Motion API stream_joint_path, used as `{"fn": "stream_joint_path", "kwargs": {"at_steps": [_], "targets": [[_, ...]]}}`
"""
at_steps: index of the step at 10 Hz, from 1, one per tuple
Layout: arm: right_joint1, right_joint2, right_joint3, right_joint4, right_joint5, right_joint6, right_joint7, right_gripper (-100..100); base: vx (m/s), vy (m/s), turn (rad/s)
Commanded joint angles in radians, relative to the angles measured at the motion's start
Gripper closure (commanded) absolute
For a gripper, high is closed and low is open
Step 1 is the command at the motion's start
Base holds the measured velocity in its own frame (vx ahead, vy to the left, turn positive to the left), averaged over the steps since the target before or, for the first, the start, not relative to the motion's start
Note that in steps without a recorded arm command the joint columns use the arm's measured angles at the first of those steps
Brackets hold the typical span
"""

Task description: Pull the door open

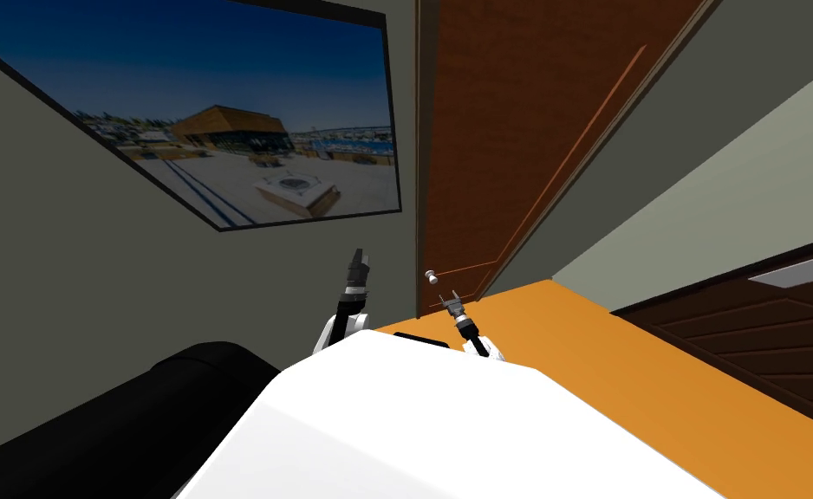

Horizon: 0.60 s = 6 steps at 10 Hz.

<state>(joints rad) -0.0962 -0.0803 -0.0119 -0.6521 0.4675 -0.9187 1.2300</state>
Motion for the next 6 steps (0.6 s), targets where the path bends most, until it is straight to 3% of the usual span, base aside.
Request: {"fn": "stream_joint_path", "kwargs": {"at_steps": [1, 5, 6], "targets": [[-0.018, 0.014, 0.016, 0.010, -0.032, 0.014, 0.024, -100, 0.119, 0.045, 0.077], [-0.052, 0.052, 0.031, 0.045, -0.075, 0.022, 0.061, -100, 0.173, 0.067, 0.058], [-0.053, 0.046, 0.028, 0.047, -0.070, 0.019, 0.056, -100, 0.054, 0.002, 0.040]]}}
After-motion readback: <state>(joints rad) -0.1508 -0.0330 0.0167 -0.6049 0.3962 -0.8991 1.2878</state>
